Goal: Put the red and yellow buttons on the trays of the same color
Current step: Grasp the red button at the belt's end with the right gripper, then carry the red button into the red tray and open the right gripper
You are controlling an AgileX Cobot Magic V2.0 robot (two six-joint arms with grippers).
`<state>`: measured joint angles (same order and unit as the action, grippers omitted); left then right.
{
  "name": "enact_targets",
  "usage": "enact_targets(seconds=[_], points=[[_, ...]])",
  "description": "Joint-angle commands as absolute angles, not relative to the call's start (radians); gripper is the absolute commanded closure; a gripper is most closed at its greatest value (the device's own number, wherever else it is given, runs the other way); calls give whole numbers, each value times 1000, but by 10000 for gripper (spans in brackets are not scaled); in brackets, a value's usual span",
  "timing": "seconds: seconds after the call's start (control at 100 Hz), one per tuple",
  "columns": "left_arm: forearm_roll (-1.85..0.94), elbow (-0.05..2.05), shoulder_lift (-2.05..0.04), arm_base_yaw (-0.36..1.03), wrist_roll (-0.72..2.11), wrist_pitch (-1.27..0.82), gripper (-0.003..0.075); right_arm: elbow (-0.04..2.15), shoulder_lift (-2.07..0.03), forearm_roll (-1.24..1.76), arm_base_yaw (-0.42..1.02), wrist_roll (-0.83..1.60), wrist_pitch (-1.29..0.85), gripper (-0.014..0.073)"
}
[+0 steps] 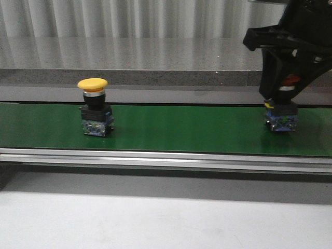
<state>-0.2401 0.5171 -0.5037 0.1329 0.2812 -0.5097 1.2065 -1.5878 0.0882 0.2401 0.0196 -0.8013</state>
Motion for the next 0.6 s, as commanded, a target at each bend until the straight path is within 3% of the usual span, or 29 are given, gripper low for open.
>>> enact_targets(seconds=[0.0, 0.26, 0.59], points=[[-259, 543, -507, 142, 285, -445, 741, 1239, -1510, 76, 183, -17, -750, 546], [-259, 543, -507, 142, 285, -445, 741, 1250, -1403, 32, -125, -65, -700, 546], [-259, 543, -507, 142, 285, -445, 741, 1268, -1413, 35, -503, -81, -546, 546]])
